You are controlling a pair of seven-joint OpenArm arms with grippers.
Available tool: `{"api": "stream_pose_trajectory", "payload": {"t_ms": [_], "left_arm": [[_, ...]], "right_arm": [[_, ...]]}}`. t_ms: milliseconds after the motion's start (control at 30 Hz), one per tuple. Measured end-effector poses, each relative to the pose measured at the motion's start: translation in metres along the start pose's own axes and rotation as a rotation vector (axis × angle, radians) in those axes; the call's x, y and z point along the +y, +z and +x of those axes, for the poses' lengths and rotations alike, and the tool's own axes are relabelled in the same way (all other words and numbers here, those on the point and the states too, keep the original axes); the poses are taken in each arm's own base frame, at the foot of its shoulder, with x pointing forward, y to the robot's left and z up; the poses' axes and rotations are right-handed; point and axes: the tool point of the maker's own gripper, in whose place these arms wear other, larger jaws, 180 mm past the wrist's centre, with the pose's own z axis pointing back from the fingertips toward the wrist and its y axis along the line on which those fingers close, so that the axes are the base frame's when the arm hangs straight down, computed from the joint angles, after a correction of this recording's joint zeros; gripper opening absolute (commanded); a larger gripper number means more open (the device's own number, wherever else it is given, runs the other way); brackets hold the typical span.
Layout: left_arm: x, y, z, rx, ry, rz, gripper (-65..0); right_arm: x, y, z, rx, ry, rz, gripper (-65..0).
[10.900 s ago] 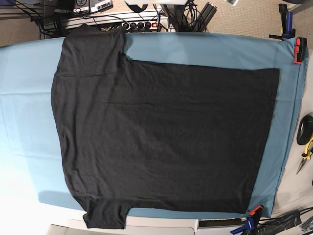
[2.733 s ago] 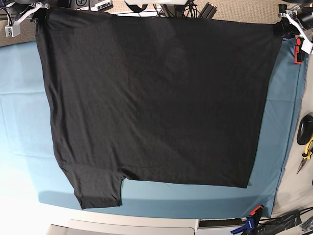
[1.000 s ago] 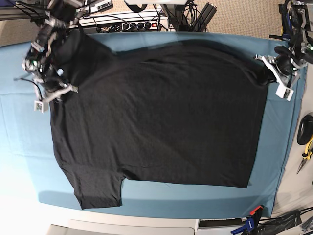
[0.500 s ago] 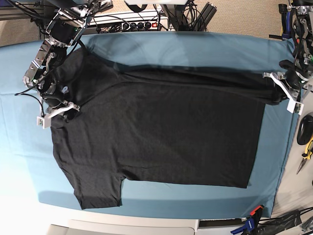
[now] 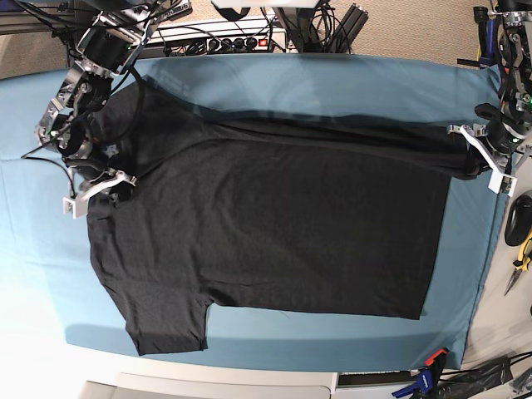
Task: Fold the T-shirt properly
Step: 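Lay the lifted edge back over the shirt body with both grippers, then slide left gripper along the fold to grasp the folded edge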
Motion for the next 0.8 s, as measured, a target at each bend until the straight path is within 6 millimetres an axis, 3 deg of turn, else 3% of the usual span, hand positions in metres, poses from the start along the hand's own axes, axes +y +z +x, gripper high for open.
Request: {"api": "stream_pose_trajectory", "payload": {"t_ms": [133,367,467,567,667,800], "left_arm": [[0.0,0.0,0.001,-0.005,0.0,0.0,-65.0],[0.007,-0.001,0.017,-0.053,0.011,0.032,-65.0],[0.013,-0.005,0.025,-0.071,0.023,0.044,-65.0],[0.023,-0.012,0.02,-0.053,0.055,0.056,-65.0],[0.028,-0.019,0.016,-0.04,0.083,0.05,-65.0],[0.033,-0.024,0.015,-0.036,0.109,0.051,-65.0]], "right_arm": [[-0.001,0.011,0.005,-0.021,0.045,-0.028,-65.0],[-0.011,0.011,0.02,-0.075,0.089,-0.099,-65.0],[-0.008,0.011,0.036,-0.115,0.095,-0.098,-65.0],[-0.005,0.01,0.05,-0.15,0.103,-0.096,-65.0],[-0.01,0.007,0.05,-0.147,0.111,-0.118,-65.0],[-0.015,-0.016,0.033,-0.084,0.079,-0.108,-65.0]]}}
